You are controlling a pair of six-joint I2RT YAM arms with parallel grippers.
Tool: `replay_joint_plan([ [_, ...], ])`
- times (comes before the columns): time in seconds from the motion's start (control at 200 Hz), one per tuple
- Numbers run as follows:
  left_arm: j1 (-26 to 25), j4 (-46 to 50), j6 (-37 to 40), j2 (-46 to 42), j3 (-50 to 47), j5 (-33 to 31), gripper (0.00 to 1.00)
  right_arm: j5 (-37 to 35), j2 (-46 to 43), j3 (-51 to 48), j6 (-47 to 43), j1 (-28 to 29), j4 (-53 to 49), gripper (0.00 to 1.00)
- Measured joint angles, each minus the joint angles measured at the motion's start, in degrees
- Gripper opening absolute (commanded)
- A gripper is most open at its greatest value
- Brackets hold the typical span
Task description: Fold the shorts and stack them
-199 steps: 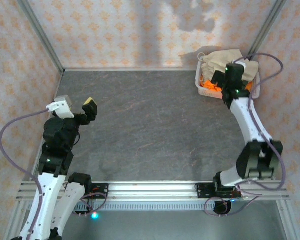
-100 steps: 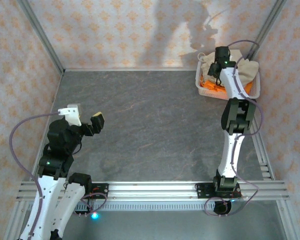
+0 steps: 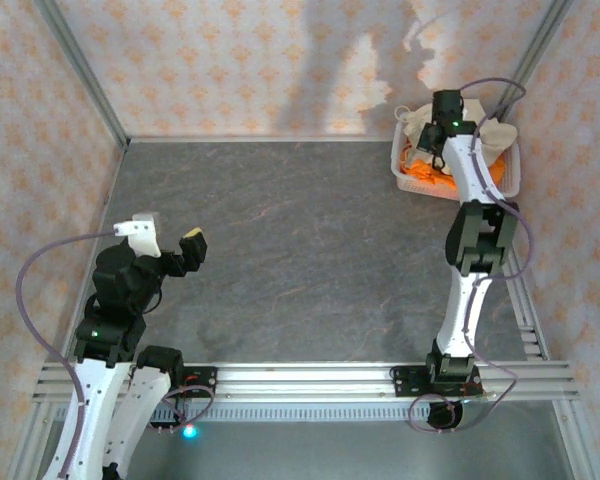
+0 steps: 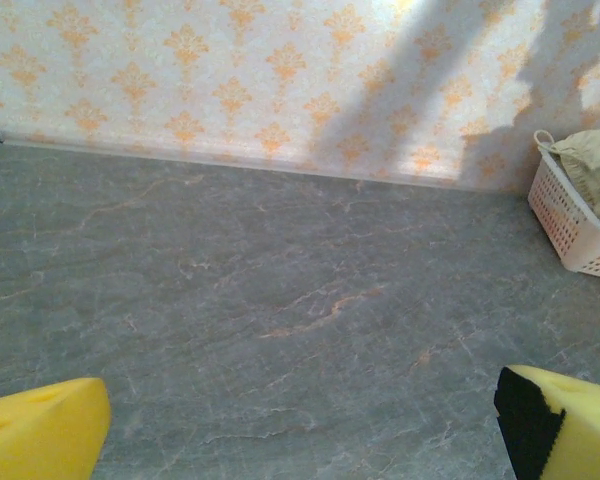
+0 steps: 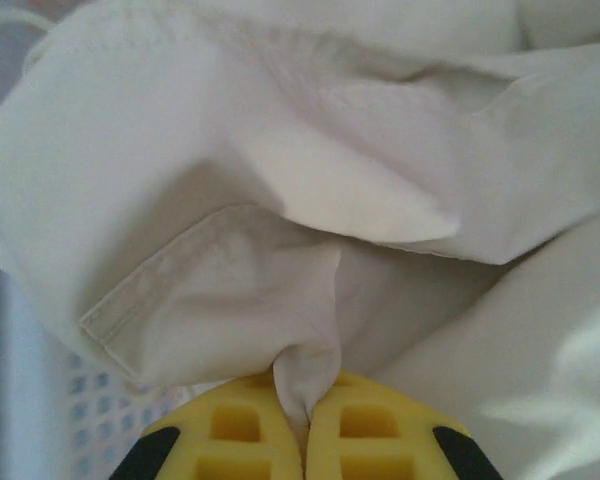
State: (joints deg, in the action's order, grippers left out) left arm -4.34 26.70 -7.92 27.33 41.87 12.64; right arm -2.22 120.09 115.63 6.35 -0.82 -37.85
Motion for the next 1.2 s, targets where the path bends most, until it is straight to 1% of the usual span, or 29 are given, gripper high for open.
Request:
replay_joint_plan([
  [0.1,0.0,0.13,0.17,0.0,-0.04,-0.04,1.0,2.6,-9.03,-5.86,1.25,0.83,4.02,0.0],
  [0.16,0.0,0.13,0.33,0.0,-0.04,-0.11,1.0,4.42,-14.1,-7.78,2.08,1.31,6.1,0.0],
  [0.32,0.0,0.13,0.37,-0.39,-0.15,-0.7,1.0,10.88,-23.93,-8.28,4.24,2.19,11.02,0.0],
  [0.43,0.0,0.15,0.37,-0.52,-0.28,-1.07,1.0,15.78,-27.71,-7.96,5.49,3.32,12.66,0.0],
  [0.49,0.0,0.15,0.39,-0.57,-0.33,-1.09,1.0,18.32,-28.65,-7.74,5.77,4.94,13.31,0.0],
  [0.555,0.0,0.15,0.42,-0.61,-0.33,-1.11,1.0,21.0,-28.89,-7.15,5.66,8.04,13.51,0.0],
  [0.671,0.0,0.15,0.48,-0.63,-0.33,-1.16,1.0,25.03,-28.13,-5.35,4.85,15.78,12.59,0.0],
  [0.816,0.0,0.15,0.48,-0.63,-0.35,-1.53,1.0,29.53,-25.22,-0.17,2.29,26.47,10.36,0.0],
  [0.911,0.0,0.17,0.48,-0.63,-0.37,-1.73,1.0,31.91,-24.17,0.92,0.85,31.47,9.81,0.0],
  [1.011,0.0,0.28,0.48,-0.98,-0.37,-2.45,1.0,33.35,-23.91,0.81,-0.28,33.9,8.57,0.0],
  [1.106,0.0,0.37,0.48,-1.53,-0.37,-2.86,1.0,33.09,-24.5,-1.46,-1.66,34.16,8.46,0.0],
  [1.151,0.0,0.39,0.48,-1.84,-0.37,-3.13,1.0,32.33,-25.57,-4.39,-2.54,34.1,8.79,0.04],
  [1.156,0.0,0.39,0.48,-1.9,-0.37,-3.17,1.0,32.2,-25.68,-4.7,-2.6,34.1,8.81,0.06],
  [1.201,0.0,0.44,0.48,-2.16,-0.37,-3.5,1.0,31.3,-26.95,-8.41,-3.41,33.99,8.98,0.15],
])
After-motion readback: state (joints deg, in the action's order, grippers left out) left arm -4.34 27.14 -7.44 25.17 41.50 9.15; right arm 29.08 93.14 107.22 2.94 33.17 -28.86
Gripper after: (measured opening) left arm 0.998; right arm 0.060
